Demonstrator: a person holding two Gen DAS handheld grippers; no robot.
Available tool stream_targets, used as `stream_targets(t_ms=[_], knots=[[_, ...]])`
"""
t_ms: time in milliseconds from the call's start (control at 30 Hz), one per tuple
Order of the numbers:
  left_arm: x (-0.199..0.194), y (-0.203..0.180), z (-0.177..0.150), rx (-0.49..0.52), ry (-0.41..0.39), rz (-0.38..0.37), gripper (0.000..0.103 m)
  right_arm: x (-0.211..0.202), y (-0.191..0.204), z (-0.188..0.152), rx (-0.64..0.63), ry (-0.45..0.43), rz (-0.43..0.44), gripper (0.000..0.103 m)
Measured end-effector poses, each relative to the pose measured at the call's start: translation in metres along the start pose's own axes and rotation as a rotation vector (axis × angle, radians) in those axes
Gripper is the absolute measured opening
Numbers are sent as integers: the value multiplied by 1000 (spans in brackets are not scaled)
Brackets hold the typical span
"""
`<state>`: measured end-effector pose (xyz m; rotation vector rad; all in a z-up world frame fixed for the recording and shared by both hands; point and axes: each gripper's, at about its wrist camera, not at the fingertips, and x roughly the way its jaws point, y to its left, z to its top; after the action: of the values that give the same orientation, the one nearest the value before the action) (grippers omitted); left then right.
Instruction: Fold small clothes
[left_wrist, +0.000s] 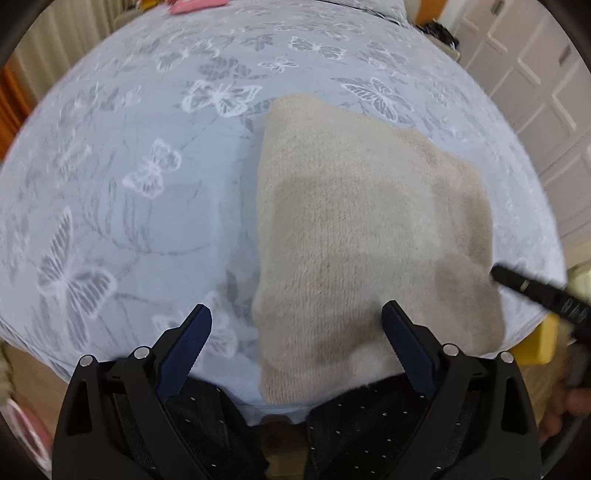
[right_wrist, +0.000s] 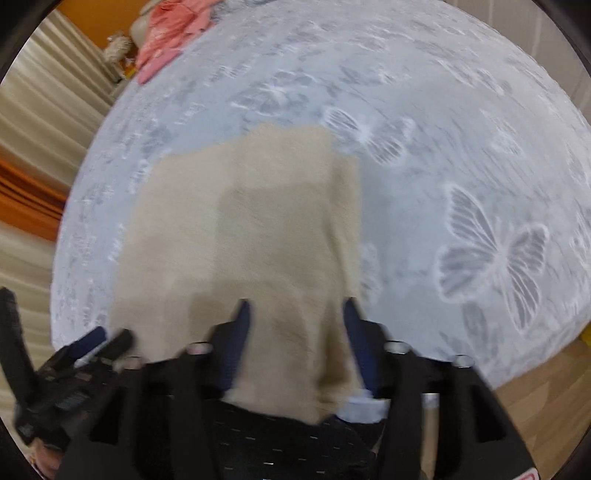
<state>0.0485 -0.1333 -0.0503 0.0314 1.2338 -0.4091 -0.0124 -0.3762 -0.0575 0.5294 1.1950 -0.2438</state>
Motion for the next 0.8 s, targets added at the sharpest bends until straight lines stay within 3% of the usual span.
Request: stream_targets(t_ms=[167, 267, 367, 400, 433, 467, 500, 600, 700, 767, 800], knots=[[12, 38, 10, -221, 19, -137, 93, 23, -18, 9, 62, 56, 69, 65], [26, 44, 25, -277, 31, -192, 96, 46, -19, 24, 108, 83, 139, 78], [54, 46, 35, -319, 100, -238, 98, 71, -13, 30, 136, 127, 148, 75], [63, 46, 37, -332, 129, -262, 92, 71, -7, 30, 115, 115, 146, 57], [67, 46, 38, -336, 139, -299, 77, 66, 1, 32, 88, 100, 145, 34], [63, 42, 42, -315, 132, -331, 59, 57, 7, 35, 73, 81, 144, 33], [52, 39, 47, -290, 104, -312, 49, 43, 14, 38, 53, 47, 154, 29], [6, 35, 60, -229, -1, -345, 34, -17, 39, 46, -31, -105, 217, 27], [-39, 46, 70, -209, -128, -331, 15, -49, 54, 50, -73, -184, 259, 27], [-43, 51, 73, -176, -159, -238, 17, -26, 47, 52, -62, -146, 256, 32], [-30, 52, 71, -158, -132, -192, 20, -4, 43, 51, -59, -105, 225, 38]])
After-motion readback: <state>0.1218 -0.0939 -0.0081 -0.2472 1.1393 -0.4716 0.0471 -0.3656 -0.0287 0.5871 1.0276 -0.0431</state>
